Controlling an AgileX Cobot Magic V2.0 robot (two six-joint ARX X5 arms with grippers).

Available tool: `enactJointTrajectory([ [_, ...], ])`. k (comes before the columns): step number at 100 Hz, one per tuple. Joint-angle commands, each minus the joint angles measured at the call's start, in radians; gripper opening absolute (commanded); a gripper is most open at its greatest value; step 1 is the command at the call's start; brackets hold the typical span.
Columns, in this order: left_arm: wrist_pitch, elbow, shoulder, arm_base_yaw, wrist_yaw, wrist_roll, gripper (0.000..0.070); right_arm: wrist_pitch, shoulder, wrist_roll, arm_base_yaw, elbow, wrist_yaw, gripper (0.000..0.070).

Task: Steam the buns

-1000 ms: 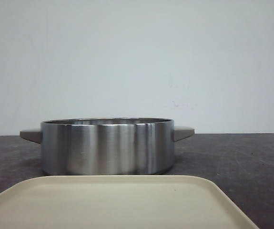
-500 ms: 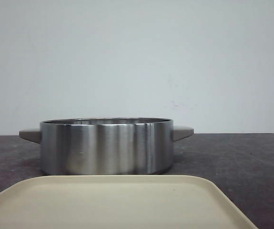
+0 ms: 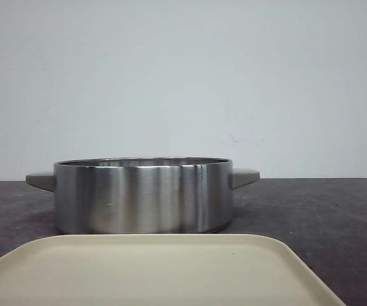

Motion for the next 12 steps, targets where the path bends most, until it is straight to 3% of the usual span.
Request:
enactJointTrajectory([
  [1,-0.004,-0.018,0.000,0.002,0.001,-0.005,0.0016,0.011,-0.001,-0.005,-0.001,-0.004,0.000,0.0007],
  [12,-0.004,-0.018,0.000,0.002,0.001,-0.005,0.0016,0.011,-0.001,-0.005,-0.001,-0.004,0.000,0.0007],
])
